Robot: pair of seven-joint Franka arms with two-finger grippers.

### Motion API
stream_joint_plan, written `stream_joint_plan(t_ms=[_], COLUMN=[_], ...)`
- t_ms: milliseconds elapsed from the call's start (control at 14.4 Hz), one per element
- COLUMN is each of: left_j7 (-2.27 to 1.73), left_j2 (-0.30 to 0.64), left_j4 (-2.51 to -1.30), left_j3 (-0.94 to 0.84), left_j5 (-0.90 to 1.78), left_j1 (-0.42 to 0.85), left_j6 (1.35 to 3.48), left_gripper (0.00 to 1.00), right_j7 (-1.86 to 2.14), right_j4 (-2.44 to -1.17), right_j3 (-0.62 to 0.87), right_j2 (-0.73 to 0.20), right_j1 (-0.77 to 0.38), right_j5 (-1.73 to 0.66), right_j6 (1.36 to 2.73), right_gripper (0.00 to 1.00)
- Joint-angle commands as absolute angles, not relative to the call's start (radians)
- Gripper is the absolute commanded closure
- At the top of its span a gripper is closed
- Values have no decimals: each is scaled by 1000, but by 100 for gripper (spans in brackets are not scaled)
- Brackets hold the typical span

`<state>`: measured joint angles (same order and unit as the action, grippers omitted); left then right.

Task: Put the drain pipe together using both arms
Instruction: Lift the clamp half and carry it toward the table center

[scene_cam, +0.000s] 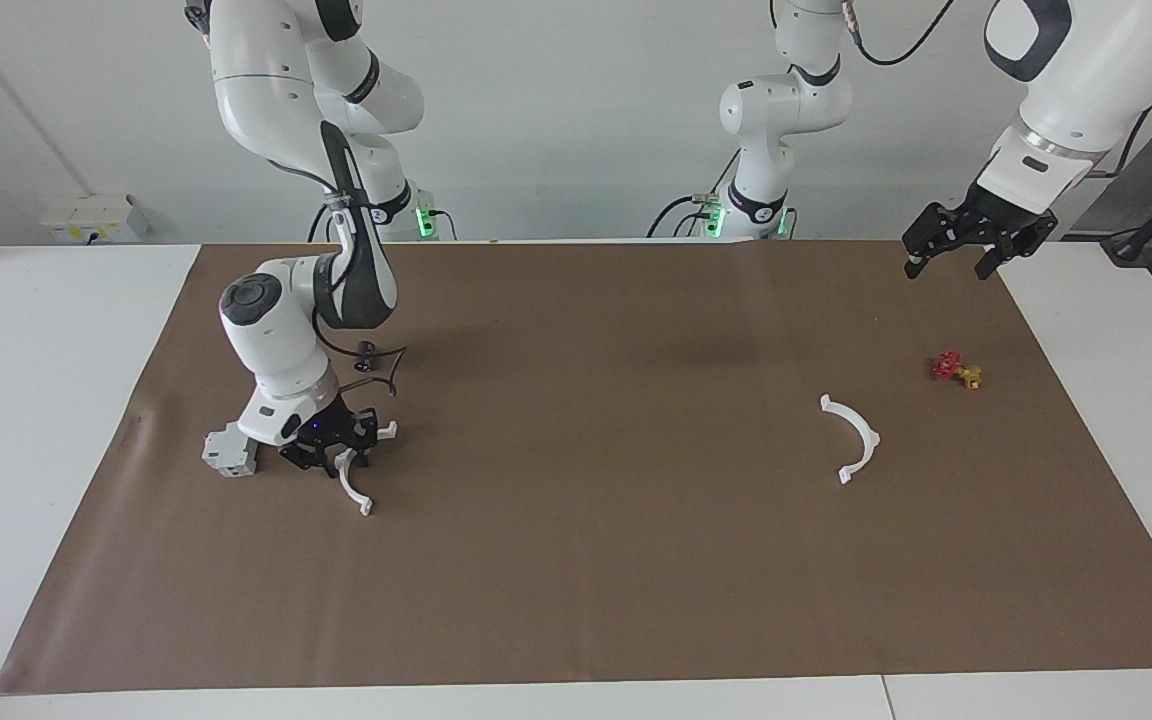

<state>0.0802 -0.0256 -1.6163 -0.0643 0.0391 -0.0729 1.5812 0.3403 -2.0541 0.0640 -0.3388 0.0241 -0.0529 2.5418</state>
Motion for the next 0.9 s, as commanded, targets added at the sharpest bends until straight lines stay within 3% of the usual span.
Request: stream_joint_plan(t_ms=[0, 139, 486, 833], left_j7=[91, 91, 91, 91], left_j2=[-49, -51, -49, -49], left_j4=[-1644, -1644, -1644, -1644], left_j3=[-67, -67, -67, -67], left_j5=[55, 55, 55, 55], left_j1=[-84, -84, -84, -84], left_j6=[1595, 1594, 1595, 1594], left_gripper=[0, 0, 0, 0], right_j7=[350, 345, 307, 173], right_j4=[-2082, -2082, -2077, -1976], right_j3=[75, 75, 77, 95], right_j2=[-314, -313, -305, -301], right_j1=[38, 38, 37, 26], right_j5=[-66, -66, -66, -64], right_j6=[2537, 2536, 2527, 2381], right_gripper=[89, 100, 100, 100])
